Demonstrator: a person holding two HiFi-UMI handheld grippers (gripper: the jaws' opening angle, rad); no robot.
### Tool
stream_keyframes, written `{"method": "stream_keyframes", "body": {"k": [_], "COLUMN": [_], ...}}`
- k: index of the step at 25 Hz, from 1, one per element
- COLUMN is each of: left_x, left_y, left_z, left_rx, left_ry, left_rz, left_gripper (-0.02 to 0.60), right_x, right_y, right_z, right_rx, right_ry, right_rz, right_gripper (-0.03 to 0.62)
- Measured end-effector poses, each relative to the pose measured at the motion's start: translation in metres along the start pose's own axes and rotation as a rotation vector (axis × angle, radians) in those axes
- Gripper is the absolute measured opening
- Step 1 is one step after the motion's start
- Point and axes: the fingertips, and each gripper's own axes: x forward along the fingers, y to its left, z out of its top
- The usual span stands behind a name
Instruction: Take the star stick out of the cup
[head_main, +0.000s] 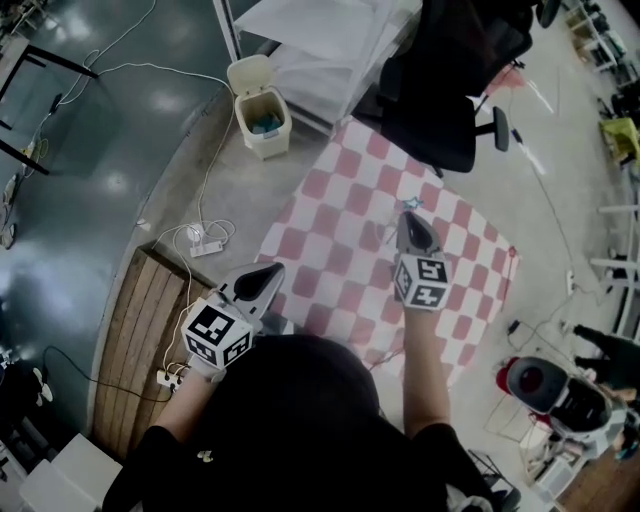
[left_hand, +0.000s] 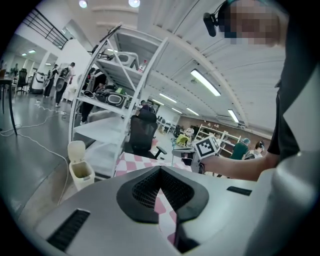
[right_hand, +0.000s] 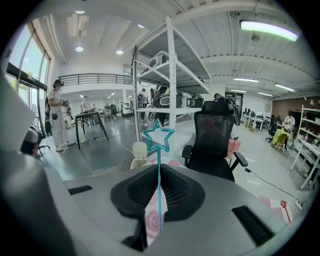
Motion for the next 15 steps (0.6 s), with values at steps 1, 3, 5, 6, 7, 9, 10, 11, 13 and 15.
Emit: {"method": "stream_keyframes", "body": {"k": [1,3,5,6,7,9,10,11,13,15], "left_x": [0.000,0.001,0.003,0.005,0.006,0.008,0.009,0.010,0.012,0.017], "left_y": [-0.003,-0.011,-0.017,-0.021,-0.024,-0.031,-0.034,-0.037,-0.043,-0.051], "left_z": [0.001,0.003,0.006,0.007,0.009,0.012,0.014,0.017,0.021,0.025], "left_rx": [0.006,0.019,0.032,0.039,0.047,0.060,0.066,0.072,0.087,0.102], "left_ry": [-0.002,-0.005,-0.009,-0.010,-0.012,-0.016,-0.017,-0.018,-0.019,-0.022], "left_rz": [-0.010,-0.030,-0.051,-0.063,-0.074,-0.096,-0.107,-0.118,-0.143,-0.172], "left_gripper": [0.040,0.040,0.040,0.040,0.040,0.040,0.040,0.040,0.040,0.040], "right_x": [-0.007,-0.021,-0.037,-0.045,-0.054,-0.072,-0.082,-0.092,-0.112,-0.135], "right_y": [0.000,-0.001,-0.001,-0.001,-0.002,-0.002,-0.003,-0.004,-0.005,-0.008], "right_z": [0.003,0.009,0.014,0.018,0.021,0.027,0.030,0.033,0.037,0.038], "right_rx": [0.001,0.001,0.006,0.012,0.018,0.030,0.037,0.047,0.063,0.068], "right_ry": [-0.011,-0.033,-0.057,-0.070,-0.084,-0.111,-0.126,-0.141,-0.168,-0.188], "right_rz": [-0.005,-0.014,-0.021,-0.026,-0.031,-0.042,-0.047,-0.053,-0.072,-0.097], "right_gripper": [0.029,0.029,0.029,0.029,0.029,0.029,0.029,0.029,0.029,0.029]}}
